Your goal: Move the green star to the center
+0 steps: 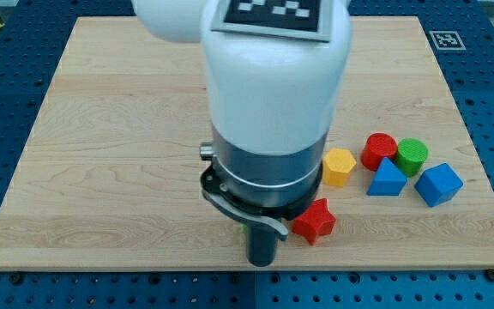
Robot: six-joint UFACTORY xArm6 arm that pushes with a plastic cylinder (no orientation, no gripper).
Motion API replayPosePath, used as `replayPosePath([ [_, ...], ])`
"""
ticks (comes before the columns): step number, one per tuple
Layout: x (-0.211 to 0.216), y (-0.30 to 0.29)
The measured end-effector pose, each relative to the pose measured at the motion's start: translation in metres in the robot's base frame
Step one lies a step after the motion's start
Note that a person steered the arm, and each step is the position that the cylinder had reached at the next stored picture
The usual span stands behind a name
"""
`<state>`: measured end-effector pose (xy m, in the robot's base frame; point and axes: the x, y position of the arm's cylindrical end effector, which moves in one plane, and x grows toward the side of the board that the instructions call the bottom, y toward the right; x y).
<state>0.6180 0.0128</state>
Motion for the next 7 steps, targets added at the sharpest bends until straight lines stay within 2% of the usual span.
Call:
replayPosePath([
  [2, -0.003, 0.003],
  [3, -0.021, -0.008],
  [7, -0.137, -0.011],
])
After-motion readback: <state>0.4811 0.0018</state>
